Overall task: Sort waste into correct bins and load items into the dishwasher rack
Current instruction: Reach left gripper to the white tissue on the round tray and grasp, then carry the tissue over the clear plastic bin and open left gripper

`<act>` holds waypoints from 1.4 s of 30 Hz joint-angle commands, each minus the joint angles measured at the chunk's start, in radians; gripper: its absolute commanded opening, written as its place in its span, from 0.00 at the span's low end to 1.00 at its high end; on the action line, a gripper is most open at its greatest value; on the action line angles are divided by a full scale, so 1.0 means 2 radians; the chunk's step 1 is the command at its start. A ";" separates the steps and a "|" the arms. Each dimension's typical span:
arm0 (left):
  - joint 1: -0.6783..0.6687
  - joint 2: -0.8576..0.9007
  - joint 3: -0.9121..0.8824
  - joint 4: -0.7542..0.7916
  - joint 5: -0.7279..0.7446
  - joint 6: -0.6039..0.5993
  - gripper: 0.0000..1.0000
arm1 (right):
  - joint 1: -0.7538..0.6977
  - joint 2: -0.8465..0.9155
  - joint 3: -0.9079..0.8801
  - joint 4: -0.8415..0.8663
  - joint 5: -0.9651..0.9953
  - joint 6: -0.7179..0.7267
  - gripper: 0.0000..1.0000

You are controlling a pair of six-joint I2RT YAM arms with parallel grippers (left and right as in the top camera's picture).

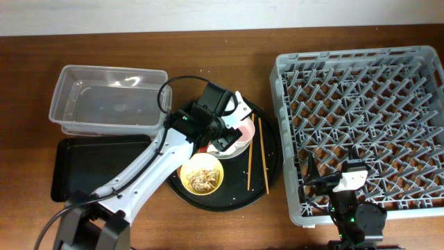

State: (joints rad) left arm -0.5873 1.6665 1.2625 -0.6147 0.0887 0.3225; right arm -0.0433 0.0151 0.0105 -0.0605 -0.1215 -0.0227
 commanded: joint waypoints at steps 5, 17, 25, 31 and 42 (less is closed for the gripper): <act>-0.001 0.010 0.007 0.001 -0.003 0.012 0.63 | -0.002 -0.003 -0.002 -0.002 -0.003 0.002 0.98; -0.004 0.078 0.008 -0.017 -0.001 0.023 0.48 | -0.002 -0.003 -0.002 -0.002 -0.003 0.002 0.98; -0.021 0.087 0.004 -0.026 -0.004 0.023 0.45 | -0.002 -0.003 -0.002 -0.002 -0.003 0.002 0.98; -0.021 0.096 0.002 -0.023 -0.004 0.023 0.10 | -0.002 -0.003 -0.002 -0.002 -0.003 0.002 0.98; -0.020 0.002 0.017 -0.039 -0.058 0.023 0.00 | -0.002 -0.003 -0.002 -0.002 -0.003 0.002 0.98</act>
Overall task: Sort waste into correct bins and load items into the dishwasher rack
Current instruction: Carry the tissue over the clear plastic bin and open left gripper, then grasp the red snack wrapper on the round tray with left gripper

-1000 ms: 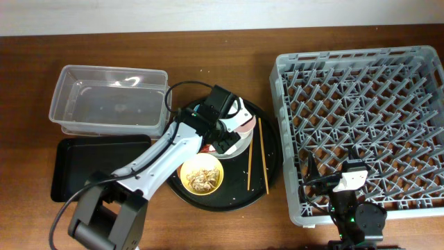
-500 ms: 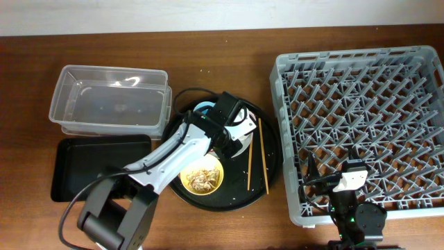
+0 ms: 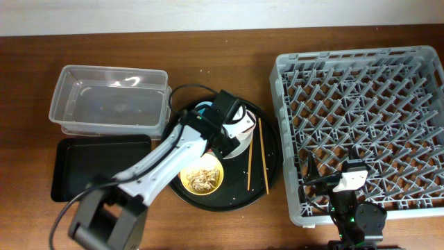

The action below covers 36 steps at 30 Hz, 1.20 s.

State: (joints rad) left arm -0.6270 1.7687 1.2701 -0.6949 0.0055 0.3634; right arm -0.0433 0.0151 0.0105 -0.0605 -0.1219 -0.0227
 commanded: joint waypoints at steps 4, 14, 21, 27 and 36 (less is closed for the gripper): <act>0.004 -0.132 0.016 0.016 -0.040 -0.033 0.00 | -0.002 -0.003 -0.002 -0.002 -0.003 0.002 0.98; 0.260 -0.184 0.016 0.033 -0.183 -0.241 0.00 | -0.002 -0.003 -0.002 -0.002 -0.003 0.002 0.98; 0.340 -0.090 0.016 0.062 -0.141 -0.241 0.45 | -0.002 -0.003 -0.002 -0.002 -0.003 0.002 0.98; 0.340 -0.096 0.016 0.064 -0.128 -0.241 0.73 | -0.002 -0.003 -0.002 -0.002 -0.003 0.002 0.98; 0.321 -0.146 0.016 0.028 0.008 -0.233 0.82 | -0.002 -0.003 -0.002 -0.002 -0.003 0.002 0.98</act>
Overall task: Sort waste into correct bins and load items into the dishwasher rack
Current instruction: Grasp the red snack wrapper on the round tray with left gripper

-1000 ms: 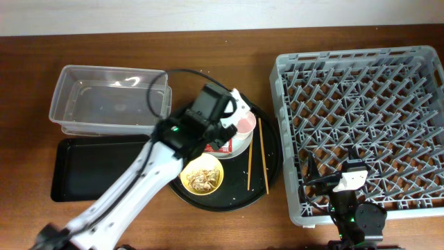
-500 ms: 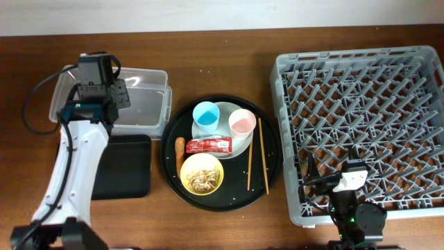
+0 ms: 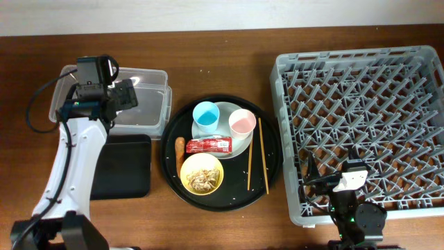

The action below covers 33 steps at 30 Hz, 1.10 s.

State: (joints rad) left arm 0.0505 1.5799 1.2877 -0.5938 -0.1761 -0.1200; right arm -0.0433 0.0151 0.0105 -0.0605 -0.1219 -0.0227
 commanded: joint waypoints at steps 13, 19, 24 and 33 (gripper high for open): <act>-0.204 0.070 -0.022 -0.130 0.143 0.102 0.59 | -0.002 -0.003 -0.002 -0.002 -0.003 0.002 0.98; -0.204 0.122 -0.022 -0.119 0.145 0.102 0.49 | -0.002 -0.003 -0.002 -0.002 -0.003 0.002 0.98; -0.204 0.146 -0.024 -0.109 0.144 0.102 0.29 | -0.002 -0.003 -0.002 -0.002 -0.003 0.002 0.99; -0.204 0.142 -0.024 -0.111 0.142 0.102 0.00 | -0.002 -0.003 -0.002 -0.002 -0.003 0.002 0.98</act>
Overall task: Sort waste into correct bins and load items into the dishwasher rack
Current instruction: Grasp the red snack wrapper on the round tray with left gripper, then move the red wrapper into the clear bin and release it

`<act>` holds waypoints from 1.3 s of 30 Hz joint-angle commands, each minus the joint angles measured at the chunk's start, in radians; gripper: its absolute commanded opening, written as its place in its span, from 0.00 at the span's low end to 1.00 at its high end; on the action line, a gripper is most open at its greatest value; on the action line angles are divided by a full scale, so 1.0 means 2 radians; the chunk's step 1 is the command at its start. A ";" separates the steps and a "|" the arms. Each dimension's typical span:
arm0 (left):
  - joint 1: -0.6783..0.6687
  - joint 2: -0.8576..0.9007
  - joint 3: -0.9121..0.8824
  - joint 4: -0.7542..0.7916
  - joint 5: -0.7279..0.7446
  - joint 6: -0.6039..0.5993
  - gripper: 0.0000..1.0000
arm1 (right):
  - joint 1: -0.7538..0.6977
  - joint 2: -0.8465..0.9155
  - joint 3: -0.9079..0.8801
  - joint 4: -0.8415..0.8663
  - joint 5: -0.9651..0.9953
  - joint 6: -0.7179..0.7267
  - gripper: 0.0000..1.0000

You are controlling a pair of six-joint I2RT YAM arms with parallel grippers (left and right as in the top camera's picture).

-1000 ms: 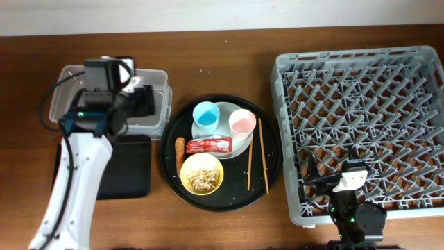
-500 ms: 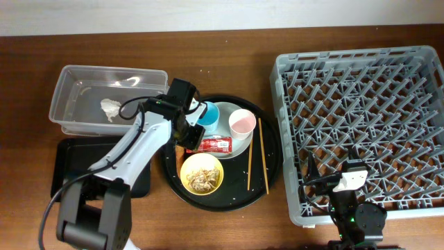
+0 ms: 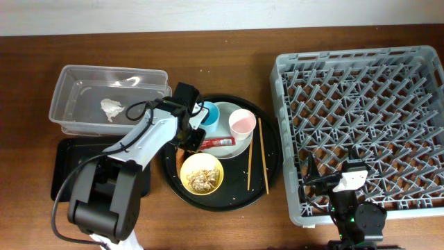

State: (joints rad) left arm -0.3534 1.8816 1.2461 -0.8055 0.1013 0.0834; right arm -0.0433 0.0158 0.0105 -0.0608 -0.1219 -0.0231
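Observation:
My left gripper (image 3: 196, 137) is low over the black round tray (image 3: 267, 184), at the left end of a red wrapper (image 3: 220, 143); its fingers look open with nothing in them. Behind it, on a white plate (image 3: 225, 111), stand a blue cup (image 3: 209, 113) and a pink cup (image 3: 241, 123). A yellow bowl of food scraps (image 3: 202, 174) and two chopsticks (image 3: 262, 156) also lie on the tray. A crumpled white wad (image 3: 111, 108) sits in the clear bin (image 3: 66, 76). My right gripper (image 3: 345, 182) rests at the near corner of the grey dishwasher rack (image 3: 361, 90); its fingers cannot be made out.
A flat black bin (image 3: 69, 170) lies in front of the clear bin, partly under my left arm. The rack fills the right half of the brown table (image 3: 229, 55).
My left gripper was over the clear bin at the far left and is now at the tray by the red wrapper. A white wad now lies in the clear bin.
My left gripper was over the white plate beside the cups, and still there a moment later. Then it was above the clear bin, which showed nothing inside. Now the wad is in that bin and the gripper is back at the tray. The right arm stayed still.

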 commanded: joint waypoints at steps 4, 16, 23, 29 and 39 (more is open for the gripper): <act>-0.002 -0.088 -0.003 -0.013 0.004 -0.004 0.00 | -0.002 -0.003 -0.002 -0.002 -0.003 0.002 0.98; 0.039 -0.238 -0.003 -0.029 -0.113 -0.063 0.00 | -0.002 -0.003 -0.002 -0.002 -0.003 0.002 0.98; 0.161 -0.248 -0.003 0.086 -0.128 -0.115 0.00 | -0.002 -0.003 -0.002 -0.002 -0.003 0.002 0.98; 0.230 -0.242 -0.003 0.134 -0.128 -0.115 0.00 | -0.002 -0.003 -0.002 -0.002 -0.003 0.002 0.98; 0.254 -0.155 -0.003 0.211 -0.132 -0.114 0.00 | -0.002 -0.003 -0.002 -0.002 -0.003 0.002 0.98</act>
State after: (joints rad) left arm 0.1459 1.5486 1.2396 -0.4049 -0.1505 -0.1333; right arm -0.0433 0.0158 0.0105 -0.0608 -0.1219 -0.0227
